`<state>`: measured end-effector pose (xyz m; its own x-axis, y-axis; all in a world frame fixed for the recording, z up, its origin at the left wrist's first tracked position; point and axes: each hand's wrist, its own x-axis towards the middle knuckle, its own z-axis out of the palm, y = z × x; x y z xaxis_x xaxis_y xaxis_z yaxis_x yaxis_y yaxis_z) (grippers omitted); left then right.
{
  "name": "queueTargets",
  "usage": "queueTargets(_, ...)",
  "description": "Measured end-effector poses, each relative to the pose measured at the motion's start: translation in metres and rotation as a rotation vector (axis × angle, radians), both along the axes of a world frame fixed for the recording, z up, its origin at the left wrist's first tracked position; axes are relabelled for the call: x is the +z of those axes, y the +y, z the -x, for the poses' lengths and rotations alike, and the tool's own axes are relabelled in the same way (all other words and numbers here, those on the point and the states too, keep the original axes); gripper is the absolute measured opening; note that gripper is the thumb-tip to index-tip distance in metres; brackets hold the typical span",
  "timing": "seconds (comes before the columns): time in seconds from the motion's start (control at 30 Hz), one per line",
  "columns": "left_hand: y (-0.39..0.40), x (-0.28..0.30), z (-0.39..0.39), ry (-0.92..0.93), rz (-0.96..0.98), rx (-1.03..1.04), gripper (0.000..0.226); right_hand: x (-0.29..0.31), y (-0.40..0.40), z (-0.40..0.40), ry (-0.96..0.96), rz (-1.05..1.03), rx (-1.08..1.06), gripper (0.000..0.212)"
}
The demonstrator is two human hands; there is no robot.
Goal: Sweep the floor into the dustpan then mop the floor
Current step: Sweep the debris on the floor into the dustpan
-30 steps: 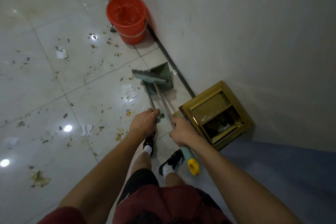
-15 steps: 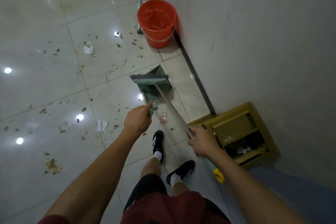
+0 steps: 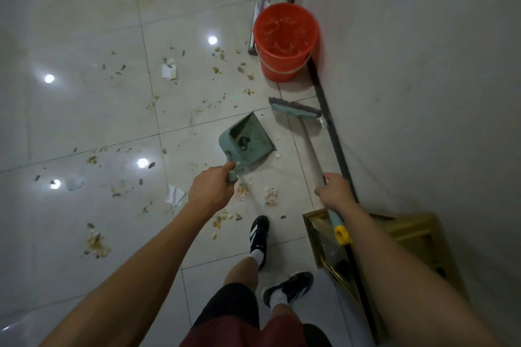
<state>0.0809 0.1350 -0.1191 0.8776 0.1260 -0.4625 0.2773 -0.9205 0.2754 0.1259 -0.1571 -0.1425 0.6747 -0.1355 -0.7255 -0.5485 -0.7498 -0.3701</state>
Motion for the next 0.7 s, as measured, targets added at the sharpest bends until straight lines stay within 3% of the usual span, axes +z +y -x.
queueTargets(0.33, 0.016, -0.006, -0.029, -0.016, 0.032, 0.086, 0.037, -0.048, 0.003, -0.070, 0.062, -0.067, -0.091, 0.056)
queueTargets(0.4, 0.019, -0.007, -0.033, -0.012, 0.031, 0.085, 0.038, -0.050, 0.001, -0.076, 0.091, -0.064, -0.133, 0.045)
queueTargets(0.5, 0.022, -0.007, -0.035, -0.002, 0.031, 0.078, 0.039, -0.048, -0.006, -0.076, 0.108, 0.112, -0.070, 0.031)
queueTargets(0.7, 0.014, -0.004, -0.035, -0.009, 0.036, 0.067, 0.036, -0.052, -0.028, -0.045, 0.186, 0.300, 0.162, 0.038)
